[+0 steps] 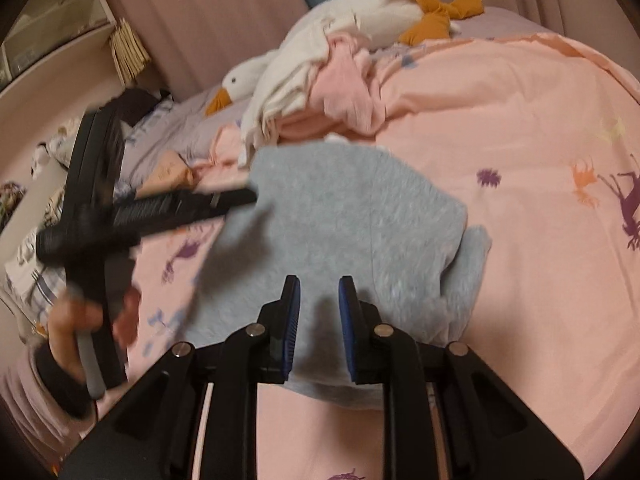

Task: Fold small clothes
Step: 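Lay that sleeve along the sweatshirt body and open the right gripper, then move both grippers to the end of the folded sweatshirt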

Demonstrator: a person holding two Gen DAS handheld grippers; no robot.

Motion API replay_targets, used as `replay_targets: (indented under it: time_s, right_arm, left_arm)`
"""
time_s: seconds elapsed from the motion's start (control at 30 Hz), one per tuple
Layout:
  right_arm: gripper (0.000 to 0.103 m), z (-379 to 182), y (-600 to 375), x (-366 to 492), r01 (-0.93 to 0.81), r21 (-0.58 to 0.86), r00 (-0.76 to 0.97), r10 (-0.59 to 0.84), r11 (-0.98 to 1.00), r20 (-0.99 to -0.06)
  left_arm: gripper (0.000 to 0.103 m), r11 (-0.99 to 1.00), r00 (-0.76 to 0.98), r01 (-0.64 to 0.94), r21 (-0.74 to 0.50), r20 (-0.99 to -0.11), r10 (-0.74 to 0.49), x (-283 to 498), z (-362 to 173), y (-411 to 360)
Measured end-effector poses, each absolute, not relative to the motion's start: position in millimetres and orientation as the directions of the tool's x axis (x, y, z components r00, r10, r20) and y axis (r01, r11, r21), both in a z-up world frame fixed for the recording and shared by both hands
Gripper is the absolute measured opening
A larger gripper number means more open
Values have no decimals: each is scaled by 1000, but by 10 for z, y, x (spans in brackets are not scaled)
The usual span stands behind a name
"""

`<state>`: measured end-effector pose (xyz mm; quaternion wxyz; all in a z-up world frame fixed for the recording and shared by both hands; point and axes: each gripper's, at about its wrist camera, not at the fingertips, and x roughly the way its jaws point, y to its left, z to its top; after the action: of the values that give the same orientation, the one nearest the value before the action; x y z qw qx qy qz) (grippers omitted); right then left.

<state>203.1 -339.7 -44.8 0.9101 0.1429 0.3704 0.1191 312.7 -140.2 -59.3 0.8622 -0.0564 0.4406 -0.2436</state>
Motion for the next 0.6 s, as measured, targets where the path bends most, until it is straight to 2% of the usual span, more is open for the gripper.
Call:
replay_targets:
  time_s: [0.17, 0.37, 0.47, 0.6]
  right_arm:
    - [15, -684, -3384, 2056, -101, 329, 653, 312, 939, -690]
    - [13, -770, -3353, 2094, -101, 337, 623, 324, 936, -712]
    - [19, -620, -3391, 2062, -112, 376, 650, 354, 920, -673]
    - [19, -413, -3458, 2127, -105, 385, 709, 341, 917, -617]
  left_arm:
    - [56, 892, 415, 295, -341, -796, -441, 3455, -880, -1424]
    - [56, 885, 407, 300, -357, -791, -457, 3462, -867, -1369]
    - [56, 865, 427, 326, -381, -757, -495, 3293, -741, -1238]
    - [57, 841, 444, 390, -374, -724, -528, 2965, -667, -1122]
